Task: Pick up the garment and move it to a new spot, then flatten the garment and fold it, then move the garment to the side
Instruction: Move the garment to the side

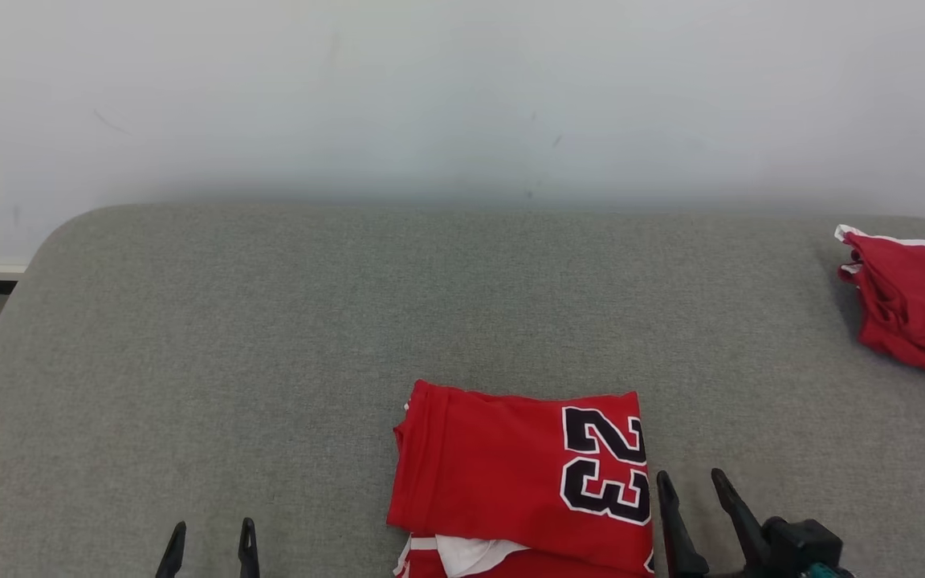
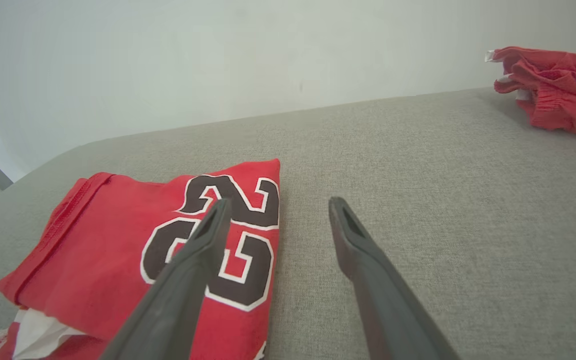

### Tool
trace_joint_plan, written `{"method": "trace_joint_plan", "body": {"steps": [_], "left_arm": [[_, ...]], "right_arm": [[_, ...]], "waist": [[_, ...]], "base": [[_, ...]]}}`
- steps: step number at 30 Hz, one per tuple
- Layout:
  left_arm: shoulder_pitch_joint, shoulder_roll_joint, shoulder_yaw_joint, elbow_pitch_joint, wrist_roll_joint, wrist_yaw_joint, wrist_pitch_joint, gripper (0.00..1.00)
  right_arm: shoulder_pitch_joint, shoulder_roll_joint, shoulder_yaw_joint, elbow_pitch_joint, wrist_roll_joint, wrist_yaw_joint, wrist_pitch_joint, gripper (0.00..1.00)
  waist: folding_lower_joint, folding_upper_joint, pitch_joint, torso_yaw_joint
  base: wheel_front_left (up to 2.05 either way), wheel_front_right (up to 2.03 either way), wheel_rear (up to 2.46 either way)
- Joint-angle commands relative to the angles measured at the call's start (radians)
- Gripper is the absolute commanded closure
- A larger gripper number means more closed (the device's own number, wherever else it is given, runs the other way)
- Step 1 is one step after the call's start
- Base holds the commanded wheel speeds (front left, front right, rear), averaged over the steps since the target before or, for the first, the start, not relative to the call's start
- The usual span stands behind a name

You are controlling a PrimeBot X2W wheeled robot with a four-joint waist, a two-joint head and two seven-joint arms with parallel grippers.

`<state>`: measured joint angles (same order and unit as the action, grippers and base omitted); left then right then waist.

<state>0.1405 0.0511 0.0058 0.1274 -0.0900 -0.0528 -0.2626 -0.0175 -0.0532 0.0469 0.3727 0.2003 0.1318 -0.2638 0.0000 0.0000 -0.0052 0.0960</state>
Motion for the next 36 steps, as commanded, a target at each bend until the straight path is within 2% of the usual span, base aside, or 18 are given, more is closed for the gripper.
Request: {"method": "trace_joint_plan", "body": {"steps": [1, 10, 18, 19, 20, 21, 29, 36], "left_arm": [[-0.004, -0.001, -0.003, 0.004, -0.002, 0.0, -0.003, 0.0], [-0.016, -0.001, -0.038, 0.006, -0.018, 0.013, -0.003, 0.0], [-0.011, -0.001, -0.041, 0.007, -0.024, 0.021, -0.003, 0.0], [-0.01, -0.001, -0.04, 0.007, -0.025, 0.022, -0.003, 0.0], [-0.009, -0.001, -0.039, 0.008, -0.026, 0.023, -0.003, 0.0], [-0.01, -0.001, -0.038, 0.008, -0.027, 0.023, -0.003, 0.0], [-0.026, -0.001, -0.039, 0.0, -0.038, 0.026, -0.003, 0.0], [-0.059, -0.002, -0.058, -0.015, -0.048, 0.025, -0.003, 0.0]], "right_arm": [[-0.025, -0.004, 0.01, 0.029, -0.004, -0.003, 0.0, 0.0], [-0.205, -0.026, 0.036, 0.326, 0.038, -0.003, 0.0, 0.0], [-0.266, -0.025, 0.089, 0.529, 0.089, -0.003, 0.002, 0.0], [-0.27, -0.023, 0.103, 0.547, 0.097, -0.003, 0.002, 0.51], [-0.272, -0.021, 0.118, 0.558, 0.104, -0.003, 0.003, 0.79], [-0.278, -0.02, 0.13, 0.562, 0.114, -0.003, 0.003, 1.0], [-0.336, -0.074, 0.167, 0.506, 0.146, -0.003, 0.0, 1.0], [-0.456, -0.175, 0.228, 0.477, 0.151, -0.003, -0.001, 1.0]], "waist": [[0.0, 0.0, 0.007, 0.016], [0.0, 0.0, 0.036, 0.071], [0.0, 0.0, 0.036, 0.092], [0.0, 0.0, 0.035, 0.091], [0.0, 0.0, 0.035, 0.09], [0.0, 0.0, 0.035, 0.088], [0.0, 0.0, 0.049, 0.061], [0.0, 0.0, 0.106, 0.019]], "base": [[0.0, 0.0, 0.0], [0.0, 0.0, 0.0], [0.0, 0.0, 0.0], [0.0, 0.0, 0.0], [0.0, 0.0, 0.0], [0.0, 0.0, 0.0], [0.0, 0.0, 0.0], [0.0, 0.0, 0.0]]}}
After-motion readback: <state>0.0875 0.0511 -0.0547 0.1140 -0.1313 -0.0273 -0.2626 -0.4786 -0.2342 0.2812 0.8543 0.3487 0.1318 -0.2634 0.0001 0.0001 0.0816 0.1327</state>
